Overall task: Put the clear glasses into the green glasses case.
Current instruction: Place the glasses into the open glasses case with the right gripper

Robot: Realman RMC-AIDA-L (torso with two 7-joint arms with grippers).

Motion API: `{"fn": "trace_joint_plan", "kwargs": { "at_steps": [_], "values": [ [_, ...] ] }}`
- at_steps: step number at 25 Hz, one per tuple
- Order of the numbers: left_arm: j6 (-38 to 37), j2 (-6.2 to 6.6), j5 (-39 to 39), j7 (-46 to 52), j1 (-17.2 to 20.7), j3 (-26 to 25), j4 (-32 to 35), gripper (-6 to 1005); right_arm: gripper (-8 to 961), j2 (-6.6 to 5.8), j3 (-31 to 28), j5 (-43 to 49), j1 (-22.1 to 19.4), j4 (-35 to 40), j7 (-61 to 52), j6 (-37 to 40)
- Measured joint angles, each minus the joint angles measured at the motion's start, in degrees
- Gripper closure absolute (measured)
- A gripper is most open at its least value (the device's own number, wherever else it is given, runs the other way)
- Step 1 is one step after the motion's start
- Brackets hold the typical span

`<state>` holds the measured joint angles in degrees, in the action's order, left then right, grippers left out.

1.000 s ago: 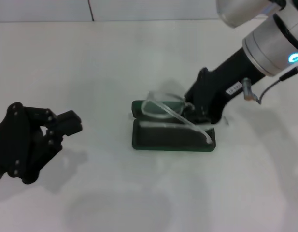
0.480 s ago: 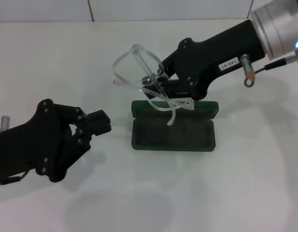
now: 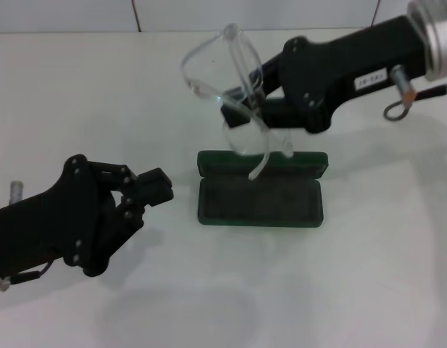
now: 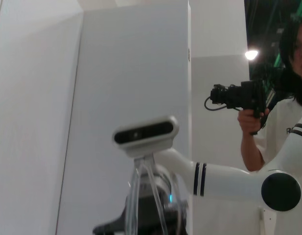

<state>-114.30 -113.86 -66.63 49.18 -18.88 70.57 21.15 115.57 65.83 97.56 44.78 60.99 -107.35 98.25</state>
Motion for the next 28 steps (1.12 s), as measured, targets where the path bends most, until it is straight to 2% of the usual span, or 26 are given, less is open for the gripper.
{"fn": "trace_joint_plan", "kwargs": {
  "at_steps": [6, 9, 14, 23, 28],
  "values": [
    [0.1, -0.66, 0.0, 0.9, -0.7, 0.0, -0.1, 947, 835, 0.40, 5.8, -0.1, 1.6, -5.7, 3.9, -4.0],
    [0.1, -0.81, 0.3, 1.1, -0.7, 0.0, -0.8, 945, 835, 0.43, 9.9, -0.2, 1.7, -6.0, 4.6, -7.4],
    [0.1, -1.10, 0.5, 1.2, -0.9, 0.0, -2.4, 941, 835, 0.62, 13.4, -0.4, 1.7, -6.0, 5.4, -10.4],
    [0.0, -1.12, 1.7, 1.2, -0.7, -1.3, -5.0, 933, 835, 0.39, 13.9, -2.8, 1.4, -5.5, 7.3, -11.6],
    [0.1, -1.12, 1.6, 1.3, -0.6, -1.6, -5.0, 881, 835, 0.27, 13.8, -3.3, 1.1, -5.5, 8.1, -12.3]
  ]
}}
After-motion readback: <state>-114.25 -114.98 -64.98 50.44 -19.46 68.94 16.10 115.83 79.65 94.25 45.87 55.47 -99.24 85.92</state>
